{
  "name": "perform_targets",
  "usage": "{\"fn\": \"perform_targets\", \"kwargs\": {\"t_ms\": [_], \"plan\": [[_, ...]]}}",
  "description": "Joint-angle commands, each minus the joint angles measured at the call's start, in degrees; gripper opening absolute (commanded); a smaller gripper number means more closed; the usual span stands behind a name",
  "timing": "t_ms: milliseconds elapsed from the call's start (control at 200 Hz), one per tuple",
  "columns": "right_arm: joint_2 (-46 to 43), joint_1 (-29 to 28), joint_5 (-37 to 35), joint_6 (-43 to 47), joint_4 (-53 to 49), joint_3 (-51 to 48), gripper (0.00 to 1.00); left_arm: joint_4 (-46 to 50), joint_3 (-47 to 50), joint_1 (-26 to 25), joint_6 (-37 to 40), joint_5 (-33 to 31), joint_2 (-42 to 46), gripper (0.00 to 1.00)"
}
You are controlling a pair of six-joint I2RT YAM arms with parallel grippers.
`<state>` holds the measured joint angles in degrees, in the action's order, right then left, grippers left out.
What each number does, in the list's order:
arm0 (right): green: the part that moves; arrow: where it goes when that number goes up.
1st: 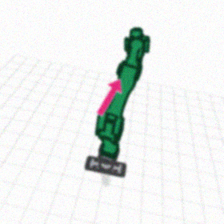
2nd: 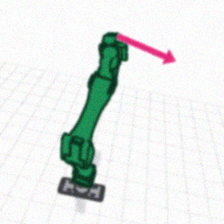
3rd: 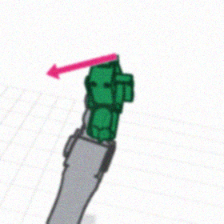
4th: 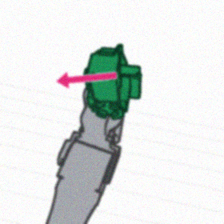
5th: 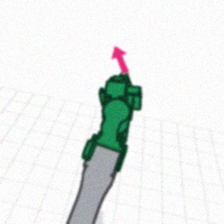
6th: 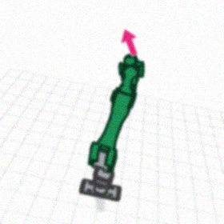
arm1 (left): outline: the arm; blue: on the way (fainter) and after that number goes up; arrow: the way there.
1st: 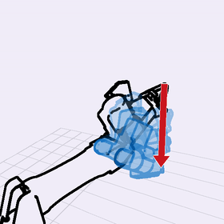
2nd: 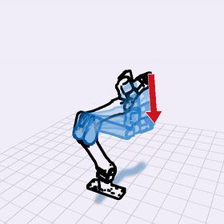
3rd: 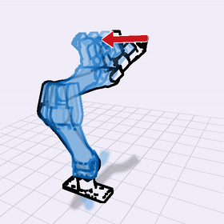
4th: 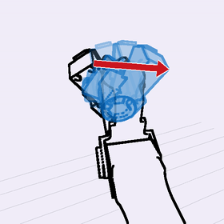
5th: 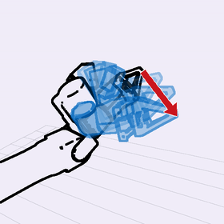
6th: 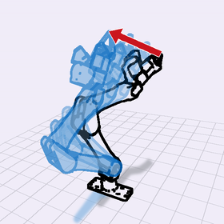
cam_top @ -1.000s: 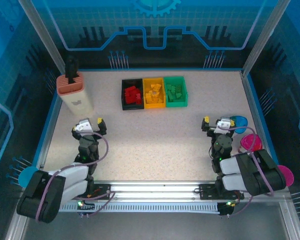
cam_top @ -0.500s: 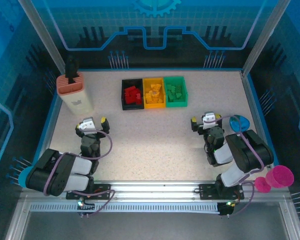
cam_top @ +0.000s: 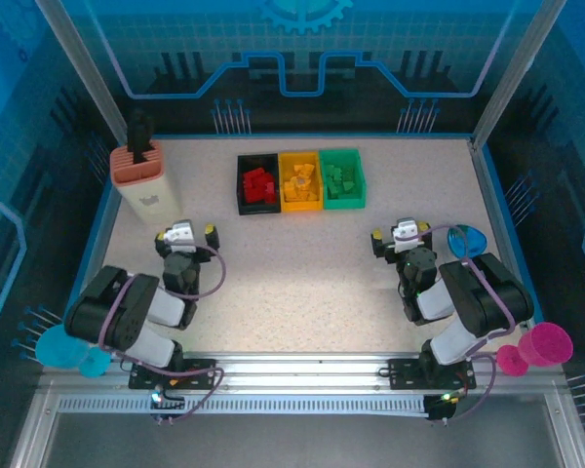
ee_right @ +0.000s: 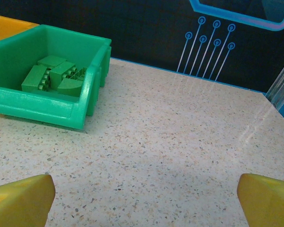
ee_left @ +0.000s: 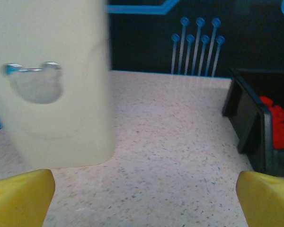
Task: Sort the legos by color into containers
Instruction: Reset both arms
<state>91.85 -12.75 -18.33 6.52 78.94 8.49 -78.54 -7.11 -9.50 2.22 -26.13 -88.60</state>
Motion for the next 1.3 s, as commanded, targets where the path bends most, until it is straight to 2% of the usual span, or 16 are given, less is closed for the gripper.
{"fn": "perform_targets", "kwargs": {"t_ms": [0, 160, 260, 325, 350, 405, 565, 665, 760, 790, 1241, 1291], "plan": [[0.3, -0.5, 0.2, 1.1, 2.6, 0.7, 1.00, -1.8, -3.0, -0.6, 5.3, 7.5, -4.5, 0.99], [0.7, 0.2, -1.8, 0.2, 0.9, 2.8, 1.00, -1.8, -2.6, -0.2, 5.1, 8.4, -4.0, 0.99], [-2.9, 3.0, -3.1, -4.7, -17.8, 10.5, 1.00, -1.8, -2.6, -0.2, 5.2, 8.7, -4.0, 0.99], [-3.9, 8.1, 4.5, -8.8, -26.2, 13.1, 1.00, -1.8, -2.8, -0.2, 5.2, 8.9, -4.1, 0.99], [-4.2, 9.0, 6.0, -9.4, -26.1, 12.7, 1.00, -1.8, -2.9, -0.1, 5.2, 8.9, -4.2, 0.99], [-3.4, 7.9, 3.6, -8.3, -24.7, 12.9, 1.00, -1.7, -3.1, 0.0, 5.2, 9.1, -4.3, 0.99], [-3.5, 7.8, 3.7, -8.4, -25.0, 12.9, 1.00, 1.2, -4.5, 0.8, 4.5, 9.7, -3.7, 0.99], [-3.6, 7.8, 3.7, -8.3, -25.1, 12.9, 1.00, 13.2, -9.0, 3.1, 2.1, 11.9, -1.2, 0.99], [-3.6, 7.8, 3.6, -8.3, -25.1, 12.9, 1.00, 27.4, -15.4, 8.7, -2.7, 19.1, 0.0, 0.99], [-3.5, 7.7, 3.5, -8.1, -25.0, 12.9, 1.00, 27.0, -15.1, 9.5, -2.9, 21.0, 0.0, 0.99], [-3.4, 7.0, 3.1, -7.6, -25.3, 13.1, 1.00, 26.3, -14.9, 9.2, -2.7, 20.7, 0.1, 0.99], [-3.5, 7.3, 6.1, -6.8, -25.7, 13.3, 1.00, 26.4, -14.9, 9.3, -2.7, 21.0, 0.1, 0.99]]}}
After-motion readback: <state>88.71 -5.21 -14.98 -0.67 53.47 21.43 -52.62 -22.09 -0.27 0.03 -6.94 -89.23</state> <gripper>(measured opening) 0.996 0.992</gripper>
